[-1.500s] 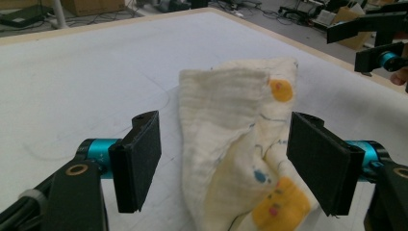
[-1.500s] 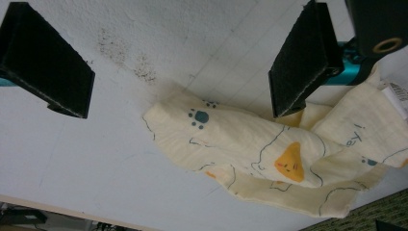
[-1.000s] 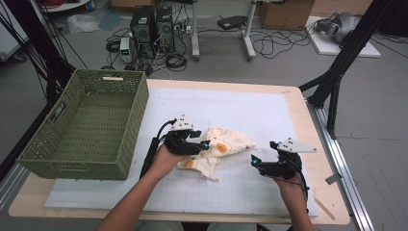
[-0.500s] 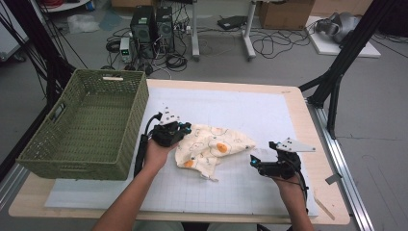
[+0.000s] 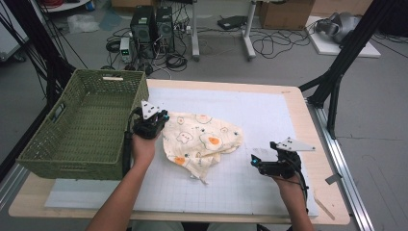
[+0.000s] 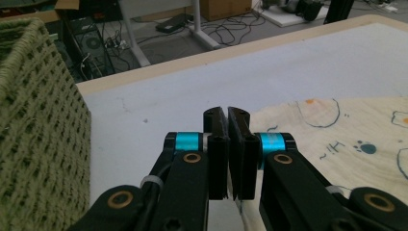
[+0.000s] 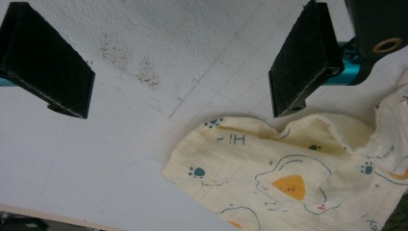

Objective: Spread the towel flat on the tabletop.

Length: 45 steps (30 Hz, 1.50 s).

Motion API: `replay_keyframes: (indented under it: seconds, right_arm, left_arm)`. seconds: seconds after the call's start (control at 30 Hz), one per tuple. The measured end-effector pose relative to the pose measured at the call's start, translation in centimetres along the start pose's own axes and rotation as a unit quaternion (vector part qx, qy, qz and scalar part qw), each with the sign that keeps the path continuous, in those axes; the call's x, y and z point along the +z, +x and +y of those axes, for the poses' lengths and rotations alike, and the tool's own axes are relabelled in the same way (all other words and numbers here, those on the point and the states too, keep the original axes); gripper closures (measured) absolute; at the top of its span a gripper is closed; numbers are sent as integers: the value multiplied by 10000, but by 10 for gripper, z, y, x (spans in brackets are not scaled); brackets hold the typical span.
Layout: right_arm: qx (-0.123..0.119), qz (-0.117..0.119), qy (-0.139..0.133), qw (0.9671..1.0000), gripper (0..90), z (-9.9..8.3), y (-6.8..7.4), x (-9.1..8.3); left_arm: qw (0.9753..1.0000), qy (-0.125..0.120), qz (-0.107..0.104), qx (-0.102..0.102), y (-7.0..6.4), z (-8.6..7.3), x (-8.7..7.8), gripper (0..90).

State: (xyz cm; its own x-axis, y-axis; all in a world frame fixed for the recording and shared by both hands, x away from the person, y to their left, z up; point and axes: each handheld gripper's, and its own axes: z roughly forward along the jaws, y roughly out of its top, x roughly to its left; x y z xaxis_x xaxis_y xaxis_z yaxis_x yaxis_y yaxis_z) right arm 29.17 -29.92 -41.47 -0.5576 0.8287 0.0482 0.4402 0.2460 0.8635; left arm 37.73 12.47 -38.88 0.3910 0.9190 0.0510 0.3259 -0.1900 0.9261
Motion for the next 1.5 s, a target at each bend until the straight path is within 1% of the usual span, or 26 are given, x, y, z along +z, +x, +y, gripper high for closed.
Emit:
replay_keyframes:
  seconds: [0.13,0.17,0.2,0.23,0.27,0.3,0.33,0.37,0.4,0.43,0.47,0.5,0.53,0.63,0.8,0.83,1.0,1.1,1.13,1.17,1.2,1.23,1.27,1.4,1.47,1.5]
  right_arm:
    - [26,-40,38,10000,81,0,1,1]
    - [11,-51,29,10000,81,0,1,1]
    - [5,-55,25,10000,81,0,2,2]
    - [-41,-104,-8,9999,80,0,3,3]
    - [-21,-124,4,9999,81,1,4,5]
    - [-21,-124,4,9999,81,1,4,5]
    - [-42,-159,81,9998,81,1,7,10]
    - [-40,-153,104,9998,83,1,8,13]
    - [-40,-153,104,9998,83,1,8,13]
    - [-63,35,156,9999,205,2,12,18]
    - [-90,129,167,9997,232,2,15,20]
    - [-147,200,176,9995,258,3,17,22]
    - [-162,257,203,9993,292,4,20,25]
    - [-278,440,309,9982,375,4,29,36]
    - [-427,588,462,9963,477,6,39,50]
    - [-426,641,511,9957,515,7,41,60]
    - [-484,715,695,9938,534,9,47,81]
    - [-549,601,840,9931,555,11,52,95]
    - [-654,416,880,9931,624,13,54,99]
    - [-654,416,880,9931,624,13,54,99]
    - [-731,292,884,9930,757,14,54,100]
    - [-731,292,884,9930,757,14,54,100]
    - [-732,268,913,9928,854,14,51,98]
    - [-723,417,1043,9910,864,17,47,92]
    - [-657,694,943,9910,863,20,39,80]
    - [-659,706,913,9911,862,21,36,75]
  left_arm:
    - [9999,29,-78,-140,6,0,-1,856]
    - [9994,18,-180,-285,6,-1,0,811]
    - [9994,18,-180,-285,6,-1,0,693]
    - [9988,-6,-306,-378,6,-1,0,618]
    - [9978,-91,-456,-465,3,-1,-2,581]
    - [9978,-91,-456,-465,3,-1,-2,539]
    - [9969,-155,-635,-427,-1,-2,-6,512]
    - [9969,-155,-635,-427,-1,-2,-6,495]
    - [9962,-167,-757,-400,-3,-3,-7,495]
    - [9940,-114,-1036,-329,-9,-6,-10,488]
    - [9940,-114,-1036,-329,-9,-6,-10,474]
    - [9908,28,-1338,-221,-15,-9,-10,460]
    - [9897,-44,-1410,-226,-18,-11,-11,464]
    - [9872,26,-1587,-161,-24,-17,-10,484]
    - [9855,80,-1682,-198,-27,-24,-9,492]
    - [9851,104,-1705,-221,-28,-26,-9,491]
    - [9846,180,-1726,-220,-28,-29,-9,492]
    - [9841,217,-1745,-249,-29,-32,-8,496]
    - [9839,228,-1756,-239,-30,-32,-8,500]
    - [9837,246,-1766,-243,-30,-33,-8,500]
    - [9834,254,-1778,-256,-31,-34,-8,503]
    - [9831,276,-1793,-242,-32,-35,-8,503]
    - [9822,310,-1836,-247,-33,-36,-7,504]
    - [9809,331,-1905,-204,-36,-36,-8,505]
    - [9803,348,-1936,-167,-37,-36,-8,504]
    - [9794,374,-1978,-141,-37,-37,-8,505]
